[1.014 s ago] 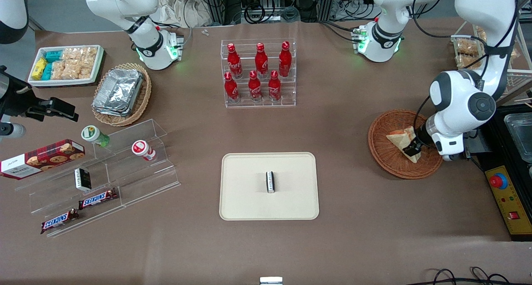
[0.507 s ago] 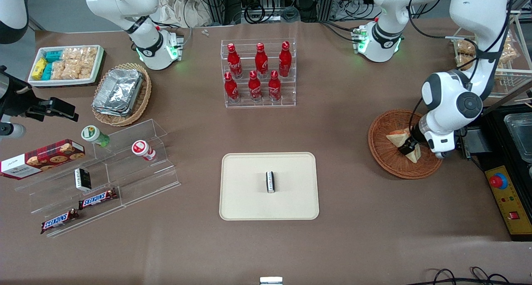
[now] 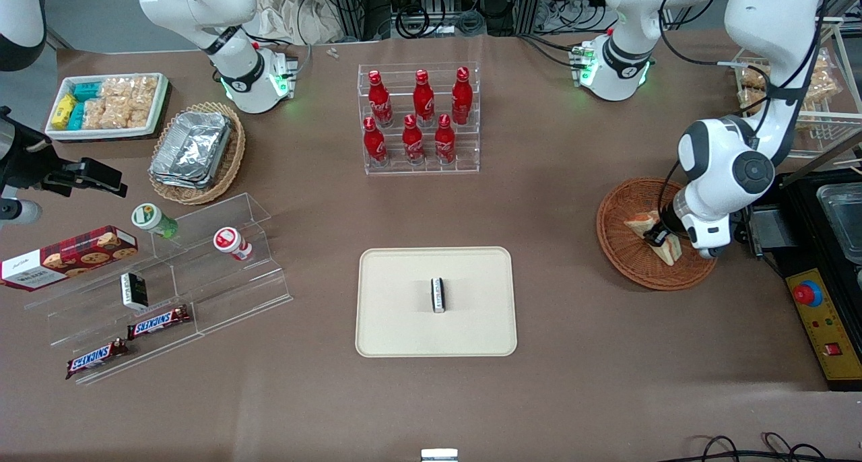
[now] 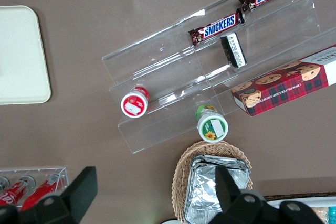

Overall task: Place sandwich from basket to tray
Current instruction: 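Lift the sandwich out of the basket with the left gripper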

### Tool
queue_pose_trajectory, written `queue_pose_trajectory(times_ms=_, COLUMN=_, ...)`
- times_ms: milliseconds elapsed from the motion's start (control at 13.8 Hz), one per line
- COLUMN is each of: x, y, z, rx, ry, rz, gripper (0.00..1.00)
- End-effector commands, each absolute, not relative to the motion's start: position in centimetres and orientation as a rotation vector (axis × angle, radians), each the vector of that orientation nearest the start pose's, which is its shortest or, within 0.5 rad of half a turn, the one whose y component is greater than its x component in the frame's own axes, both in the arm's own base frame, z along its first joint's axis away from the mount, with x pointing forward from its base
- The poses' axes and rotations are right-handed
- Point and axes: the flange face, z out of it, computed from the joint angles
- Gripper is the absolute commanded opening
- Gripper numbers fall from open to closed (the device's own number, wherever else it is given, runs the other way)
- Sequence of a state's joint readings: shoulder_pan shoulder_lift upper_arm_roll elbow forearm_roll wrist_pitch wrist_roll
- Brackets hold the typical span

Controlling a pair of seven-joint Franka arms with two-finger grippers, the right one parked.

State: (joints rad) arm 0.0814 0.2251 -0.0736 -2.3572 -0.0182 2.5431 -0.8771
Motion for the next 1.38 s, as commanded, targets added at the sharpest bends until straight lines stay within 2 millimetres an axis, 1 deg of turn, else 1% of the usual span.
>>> queue_pose_trajectory(times_ms=0, x=51.4, y=0.2, z=25.7, rx=-2.848, ry=-1.366, rz=0.004, gripper=0.0)
queue_pose_trajectory(times_ms=145, x=52.2, y=0.4, z=27.5, rx=-2.84, ry=-1.327, rz=0.031, gripper=0.0)
queue_pose_trajectory(times_ms=217, x=53.2, y=0.6, z=29.1, rx=-2.824, ry=-1.28, rz=0.046, gripper=0.0)
queue_pose_trajectory(times_ms=362, x=55.2, y=1.0, z=32.4, rx=-2.799, ry=-1.239, rz=0.117, gripper=0.0)
queue_pose_trajectory(times_ms=435, x=55.7, y=1.3, z=33.7, rx=-2.809, ry=-1.202, rz=0.135, gripper=0.0)
queue_pose_trajectory(times_ms=580, x=56.2, y=2.0, z=35.2, rx=-2.815, ry=-1.165, rz=0.158, gripper=0.0)
queue_pose_trajectory(times_ms=652, x=56.7, y=2.1, z=36.0, rx=-2.827, ry=-1.145, rz=0.148, gripper=0.0)
queue_pose_trajectory(times_ms=797, x=57.8, y=3.1, z=38.1, rx=-2.838, ry=-1.138, rz=0.144, gripper=0.0)
queue_pose_trajectory(times_ms=870, x=58.1, y=3.1, z=38.6, rx=-2.842, ry=-1.138, rz=0.136, gripper=0.0)
queue_pose_trajectory(times_ms=1014, x=58.2, y=3.1, z=38.8, rx=-2.85, ry=-1.138, rz=0.136, gripper=0.0)
queue_pose_trajectory(times_ms=1159, x=58.7, y=3.1, z=39.5, rx=-2.87, ry=-1.121, rz=0.118, gripper=0.0)
queue_pose_trajectory(times_ms=1232, x=59.2, y=3.1, z=39.6, rx=-2.869, ry=-1.117, rz=0.117, gripper=0.0)
queue_pose_trajectory(times_ms=1304, x=60.1, y=2.6, z=40.1, rx=-2.874, ry=-1.104, rz=0.119, gripper=0.0)
